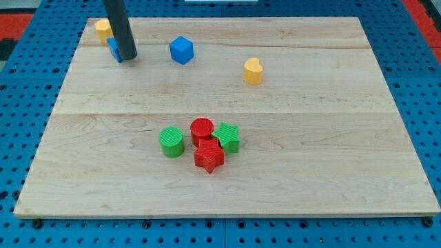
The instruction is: Move the blue blocks towards the top left corner of the board
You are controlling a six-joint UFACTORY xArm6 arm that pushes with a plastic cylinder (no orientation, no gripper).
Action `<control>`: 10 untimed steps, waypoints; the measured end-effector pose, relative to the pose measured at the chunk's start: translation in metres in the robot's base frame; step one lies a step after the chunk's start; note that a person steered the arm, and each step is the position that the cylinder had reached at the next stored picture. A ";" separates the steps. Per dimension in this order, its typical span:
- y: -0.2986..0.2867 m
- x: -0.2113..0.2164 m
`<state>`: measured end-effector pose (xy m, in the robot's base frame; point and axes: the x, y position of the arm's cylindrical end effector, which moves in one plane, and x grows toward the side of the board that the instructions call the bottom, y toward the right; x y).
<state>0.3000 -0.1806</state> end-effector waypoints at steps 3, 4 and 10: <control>-0.017 0.005; 0.045 0.041; 0.118 -0.048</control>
<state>0.2525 -0.0626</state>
